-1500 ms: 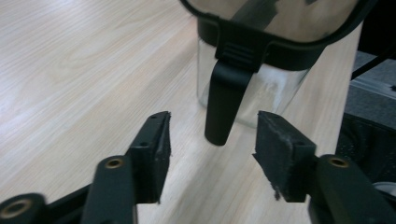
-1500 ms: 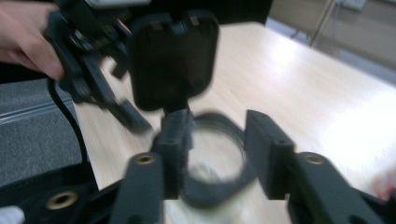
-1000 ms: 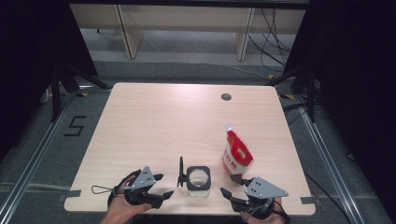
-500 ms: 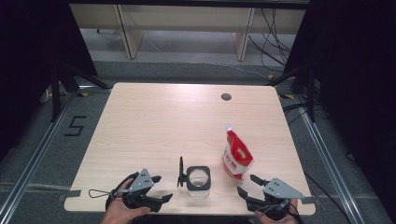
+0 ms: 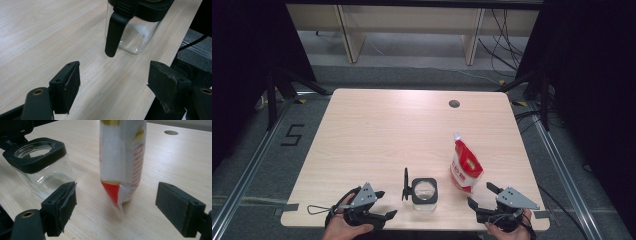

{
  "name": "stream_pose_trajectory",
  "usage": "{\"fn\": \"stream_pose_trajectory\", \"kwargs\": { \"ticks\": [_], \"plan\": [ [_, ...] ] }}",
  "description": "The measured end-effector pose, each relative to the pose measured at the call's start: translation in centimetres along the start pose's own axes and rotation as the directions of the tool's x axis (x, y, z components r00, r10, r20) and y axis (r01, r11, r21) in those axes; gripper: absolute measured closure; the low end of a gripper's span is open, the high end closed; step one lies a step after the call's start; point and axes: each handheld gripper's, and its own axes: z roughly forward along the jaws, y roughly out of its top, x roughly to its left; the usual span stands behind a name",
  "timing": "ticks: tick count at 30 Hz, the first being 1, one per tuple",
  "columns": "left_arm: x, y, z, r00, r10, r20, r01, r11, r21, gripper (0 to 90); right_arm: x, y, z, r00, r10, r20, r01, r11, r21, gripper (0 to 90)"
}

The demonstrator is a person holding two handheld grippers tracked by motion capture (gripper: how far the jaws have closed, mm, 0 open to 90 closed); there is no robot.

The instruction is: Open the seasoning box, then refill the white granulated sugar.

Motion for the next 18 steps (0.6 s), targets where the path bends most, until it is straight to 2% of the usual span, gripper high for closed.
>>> {"fn": "stream_pose_trajectory", "kwargs": {
  "ticks": [4, 5, 7, 8, 11, 12, 14, 16, 17, 18],
  "plan": [
    [-0.3, 0.1, 0.2, 0.9999, -0.016, -0.001, 0.016, 0.9996, -0.021, 25.5, -0.1, 0.2, 0.5, 1.0, 0.002, -0.003, -0.002, 1.0, -0.01, 16.8],
    [-0.2, 0.1, 0.2, 1.0, -0.006, -0.003, 0.006, 0.9997, -0.024, 25.6, -0.2, 0.3, 0.7, 1.0, -0.01, 0.001, 0.01, 0.999, -0.037, 16.3],
    [-0.1, 0.1, 0.2, 1.0, 0.005, 0.004, -0.005, 0.9997, -0.026, 25.5, -0.2, 0.4, 0.8, 1.0, 0.003, -0.007, -0.003, 0.999, -0.042, 16.3],
    [0.1, 0.0, 0.1, 0.9994, 0.033, -0.002, -0.033, 0.9994, 0.003, 25.5, -0.3, 0.5, 0.9, 1.0, 0.001, 0.0, -0.001, 0.999, -0.052, 15.8],
    [-0.1, 0.0, 0.2, 0.9999, 0.015, -0.002, -0.015, 0.9999, -0.009, 25.5, -0.3, 0.5, 1.2, 0.9999, 0.009, -0.006, -0.009, 0.998, -0.055, 15.8],
    [-0.2, 0.0, 0.4, 1.0, -0.004, -0.001, 0.004, 0.9997, -0.023, 25.5, -0.5, 0.5, 1.5, 1.0, -0.003, -0.002, 0.003, 0.999, -0.042, 15.8],
    [-0.3, 0.0, 0.4, 0.9999, -0.013, -0.001, 0.013, 0.9998, -0.013, 25.5, -0.6, 0.4, 1.7, 1.0, -0.006, 0.008, 0.006, 0.999, -0.052, 15.8],
    [-0.1, 0.0, 0.5, 0.9998, 0.02, -0.007, -0.02, 0.9998, 0.004, 25.5, -0.5, 0.5, 1.8, 0.9996, 0.026, 0.01, -0.026, 0.998, -0.051, 15.8],
    [-0.1, 0.0, 0.5, 1.0, 0.006, -0.002, -0.006, 0.9999, 0.012, 25.5, -0.7, 0.5, 2.1, 0.9999, 0.001, 0.014, 0.0, 0.998, -0.066, 15.8],
    [-0.1, 0.0, 0.5, 1.0, 0.006, -0.002, -0.006, 0.9999, 0.012, 25.5, -0.7, 0.5, 2.1, 1.0, 0.004, 0.007, -0.003, 0.998, -0.063, 15.8]
  ]
}}
